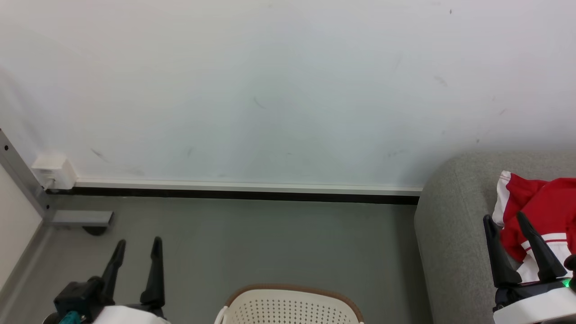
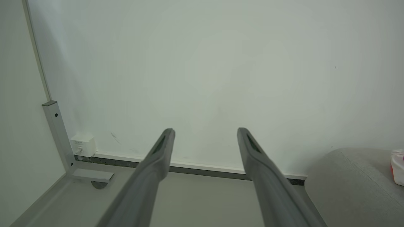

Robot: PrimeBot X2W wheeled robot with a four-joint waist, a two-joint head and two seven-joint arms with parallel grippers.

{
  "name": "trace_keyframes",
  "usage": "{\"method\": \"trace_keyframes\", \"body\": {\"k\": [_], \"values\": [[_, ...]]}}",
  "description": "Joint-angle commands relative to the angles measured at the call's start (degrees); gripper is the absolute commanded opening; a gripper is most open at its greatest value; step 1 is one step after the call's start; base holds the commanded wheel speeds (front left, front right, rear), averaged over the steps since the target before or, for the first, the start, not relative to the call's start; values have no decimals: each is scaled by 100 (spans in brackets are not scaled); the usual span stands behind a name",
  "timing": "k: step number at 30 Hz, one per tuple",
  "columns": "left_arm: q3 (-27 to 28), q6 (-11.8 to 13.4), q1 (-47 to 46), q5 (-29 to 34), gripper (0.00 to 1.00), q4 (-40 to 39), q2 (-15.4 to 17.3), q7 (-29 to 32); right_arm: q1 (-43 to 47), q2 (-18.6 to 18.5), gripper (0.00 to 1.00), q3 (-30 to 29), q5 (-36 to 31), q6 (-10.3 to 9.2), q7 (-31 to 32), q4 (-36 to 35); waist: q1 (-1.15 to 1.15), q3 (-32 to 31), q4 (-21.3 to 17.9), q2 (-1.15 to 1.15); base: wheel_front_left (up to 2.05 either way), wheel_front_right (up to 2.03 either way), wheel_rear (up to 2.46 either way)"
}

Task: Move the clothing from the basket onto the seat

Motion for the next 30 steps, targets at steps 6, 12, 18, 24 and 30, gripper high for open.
{"method": "trace_keyframes", "body": {"k": [6, 12, 18, 24, 30], "values": [[446, -166, 405, 138, 100, -7, -319, 1, 680, 633, 100, -574, -660, 3, -36, -268, 0, -91, 85, 0, 0, 0, 0], [830, -536, 691, 382, 100, 118, -640, 1, 1055, 977, 100, -687, -1135, 3, -38, -406, 0, -125, 25, 0, 0, 0, 0], [1109, -835, 794, 673, 100, 214, -881, 1, 1137, 1057, 100, -640, -1331, 3, -38, -378, 0, -130, -47, 0, 0, 0, 0], [1232, -1032, 704, 956, 100, 273, -998, 1, 1126, 1072, 100, -580, -1372, 3, -39, -327, 0, -103, -97, 0, 0, 0, 0], [1273, -1161, 616, 1108, 100, 292, -1059, 1, 1057, 1099, 100, -524, -1376, 3, -39, -293, 0, -41, -167, 0, 0, 0, 0]]}}
